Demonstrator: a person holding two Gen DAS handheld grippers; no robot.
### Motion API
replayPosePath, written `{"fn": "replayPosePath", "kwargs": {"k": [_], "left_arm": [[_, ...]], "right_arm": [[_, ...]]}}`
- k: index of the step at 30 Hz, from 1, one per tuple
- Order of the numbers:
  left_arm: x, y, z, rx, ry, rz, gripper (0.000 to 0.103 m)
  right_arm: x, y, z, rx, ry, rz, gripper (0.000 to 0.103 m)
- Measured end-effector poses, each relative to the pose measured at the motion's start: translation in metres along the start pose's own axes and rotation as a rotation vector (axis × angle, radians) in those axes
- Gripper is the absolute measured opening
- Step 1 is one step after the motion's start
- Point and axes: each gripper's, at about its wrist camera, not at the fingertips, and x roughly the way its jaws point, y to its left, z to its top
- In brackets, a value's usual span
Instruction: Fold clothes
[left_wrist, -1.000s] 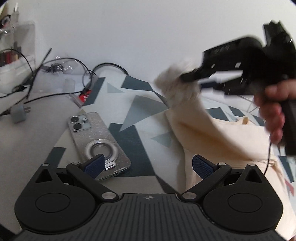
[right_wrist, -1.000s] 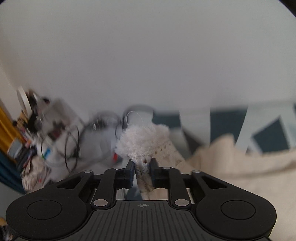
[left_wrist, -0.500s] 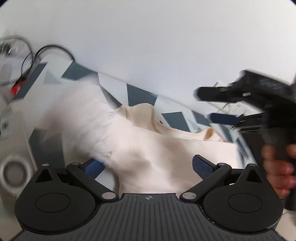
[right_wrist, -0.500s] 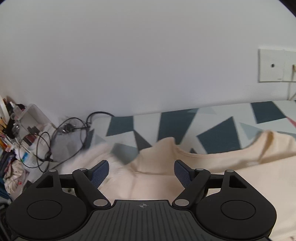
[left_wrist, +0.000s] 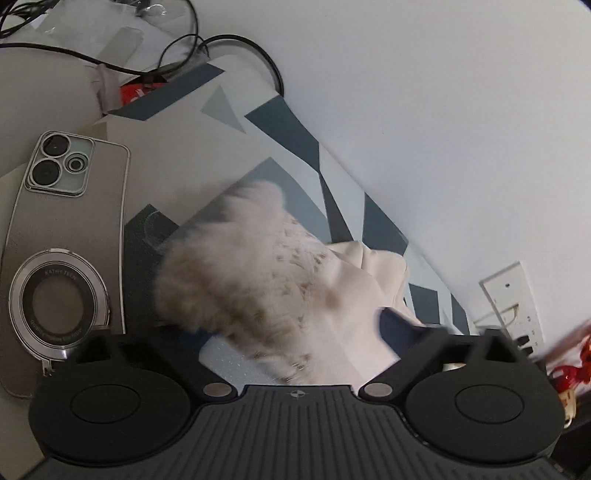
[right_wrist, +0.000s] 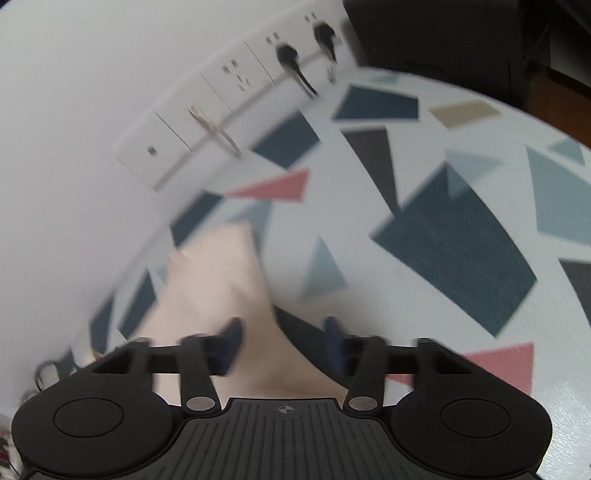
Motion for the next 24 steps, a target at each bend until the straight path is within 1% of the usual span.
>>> {"fn": "replayPosePath", "kwargs": {"k": [1, 2, 4, 6, 8, 9, 10, 12, 13, 15, 16, 17, 19, 20, 22, 24], "left_arm": [[-0.002, -0.003, 0.001, 0.026, -0.006, 0.046, 0.039], [-0.004, -0.007, 0.001, 0.057, -0.016, 0.086, 0.038], [-0.013, -0.017, -0.004, 0.136, -0.055, 0.133, 0.037], [-0.017, -0.037, -0.015, 0.300, -0.097, 0.202, 0.036], [-0.016, -0.060, -0.033, 0.497, -0.140, 0.281, 0.034], [-0.015, -0.070, -0.042, 0.582, -0.163, 0.314, 0.030], [-0.014, -0.080, -0.051, 0.658, -0.191, 0.341, 0.029], [-0.015, -0.099, -0.067, 0.777, -0.264, 0.379, 0.027], [-0.015, -0.109, -0.075, 0.835, -0.297, 0.386, 0.026], [-0.014, -0.130, -0.093, 0.947, -0.342, 0.352, 0.025], [-0.013, -0.140, -0.102, 1.003, -0.359, 0.326, 0.025], [-0.010, -0.150, -0.114, 1.062, -0.358, 0.287, 0.025], [0.004, -0.164, -0.141, 1.187, -0.325, 0.218, 0.025], [0.012, -0.170, -0.153, 1.242, -0.296, 0.187, 0.026], [0.030, -0.174, -0.171, 1.293, -0.202, 0.160, 0.029], [0.035, -0.172, -0.180, 1.327, -0.172, 0.168, 0.042]], "right_arm": [[0.003, 0.000, -0.003, -0.005, -0.001, 0.000, 0.036], [0.006, 0.001, -0.006, -0.008, -0.003, 0.003, 0.036], [0.011, 0.010, -0.009, -0.010, -0.008, 0.036, 0.037], [0.014, 0.016, -0.010, -0.012, -0.005, 0.059, 0.039], [0.017, 0.020, -0.010, -0.012, 0.003, 0.075, 0.040], [0.019, 0.022, -0.011, -0.013, 0.007, 0.083, 0.040], [0.020, 0.024, -0.011, -0.013, 0.011, 0.091, 0.040], [0.023, 0.028, -0.011, -0.014, 0.018, 0.107, 0.040], [0.024, 0.030, -0.011, -0.015, 0.022, 0.115, 0.040], [0.025, 0.025, -0.010, -0.014, 0.023, 0.118, 0.041], [0.024, 0.020, -0.009, -0.017, 0.021, 0.113, 0.041], [0.023, 0.015, -0.007, -0.018, 0.017, 0.107, 0.041], [0.020, 0.003, -0.005, -0.018, 0.009, 0.103, 0.041], [0.018, -0.001, -0.005, -0.025, 0.003, 0.100, 0.041], [0.016, -0.010, -0.005, -0.039, -0.007, 0.094, 0.042], [0.014, -0.017, -0.007, -0.036, -0.006, 0.093, 0.042]]}}
